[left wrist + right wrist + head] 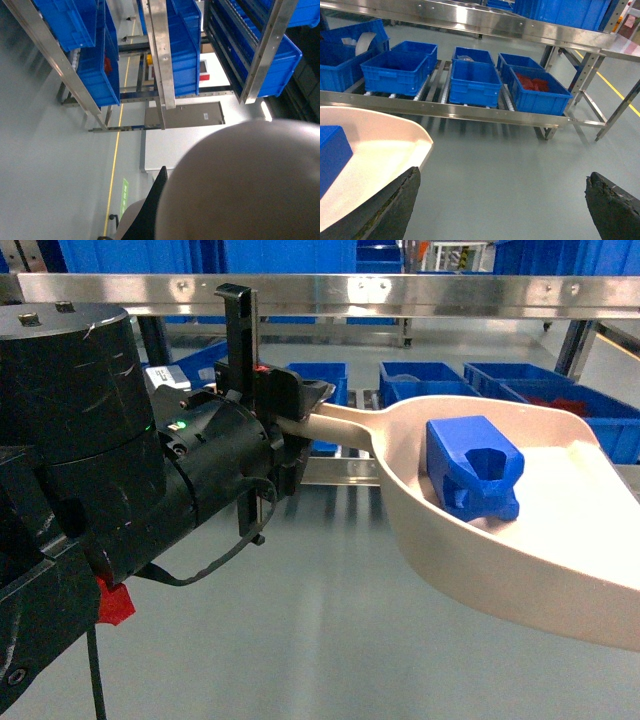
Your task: Place part in tray to right shelf
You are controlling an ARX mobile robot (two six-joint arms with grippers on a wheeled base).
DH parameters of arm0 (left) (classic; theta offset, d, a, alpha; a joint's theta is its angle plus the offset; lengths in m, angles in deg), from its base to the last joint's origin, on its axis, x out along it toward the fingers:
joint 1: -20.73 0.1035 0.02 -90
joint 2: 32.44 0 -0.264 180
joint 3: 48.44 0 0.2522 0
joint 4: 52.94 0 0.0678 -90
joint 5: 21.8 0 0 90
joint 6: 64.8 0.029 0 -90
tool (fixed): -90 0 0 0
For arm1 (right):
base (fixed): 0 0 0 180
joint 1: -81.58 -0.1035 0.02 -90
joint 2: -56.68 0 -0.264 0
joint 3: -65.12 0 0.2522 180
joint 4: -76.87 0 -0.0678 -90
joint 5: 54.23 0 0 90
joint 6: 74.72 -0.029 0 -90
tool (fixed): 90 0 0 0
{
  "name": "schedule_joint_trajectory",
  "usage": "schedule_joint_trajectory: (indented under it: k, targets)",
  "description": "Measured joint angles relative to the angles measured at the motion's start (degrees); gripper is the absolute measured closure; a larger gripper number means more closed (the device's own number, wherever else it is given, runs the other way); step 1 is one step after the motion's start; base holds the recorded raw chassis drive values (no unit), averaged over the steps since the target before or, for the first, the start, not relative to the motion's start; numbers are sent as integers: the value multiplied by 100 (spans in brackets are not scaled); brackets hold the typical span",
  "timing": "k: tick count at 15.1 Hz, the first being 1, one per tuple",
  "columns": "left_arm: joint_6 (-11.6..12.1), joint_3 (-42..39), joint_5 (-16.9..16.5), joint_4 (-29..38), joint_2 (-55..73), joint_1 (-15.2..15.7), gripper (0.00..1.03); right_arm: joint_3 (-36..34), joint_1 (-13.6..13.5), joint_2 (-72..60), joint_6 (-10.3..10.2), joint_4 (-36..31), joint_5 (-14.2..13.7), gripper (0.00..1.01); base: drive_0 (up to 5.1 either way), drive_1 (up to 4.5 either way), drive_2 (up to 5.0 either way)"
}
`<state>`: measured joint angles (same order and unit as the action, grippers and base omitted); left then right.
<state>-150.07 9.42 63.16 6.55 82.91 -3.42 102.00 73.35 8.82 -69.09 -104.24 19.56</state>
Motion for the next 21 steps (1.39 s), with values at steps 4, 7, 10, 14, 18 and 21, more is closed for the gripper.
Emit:
schedule_joint_trajectory:
  k: [4, 7, 10, 14, 18, 21]
  targets:
    - [0, 0, 37, 7, 0, 55, 90, 0, 0, 0, 0, -2, 0, 3, 0, 0, 0]
    - [0, 0, 24, 20, 0, 35, 90, 0, 0, 0, 0, -11, 0, 3, 0, 0, 0]
    - [-2, 0, 31, 11, 0, 35, 90, 0, 0, 0, 0, 4, 4, 3, 0, 0, 0]
    - [-2, 0, 33, 2, 0, 35, 90, 0, 0, 0, 0, -2, 4, 3, 0, 0, 0]
    - [-2, 0, 33, 4, 0, 35, 90, 0, 0, 0, 2, -4, 7, 3, 0, 0, 0]
    - [-2, 0, 35, 2, 0, 35, 90, 0, 0, 0, 0, -4, 7, 3, 0, 0, 0]
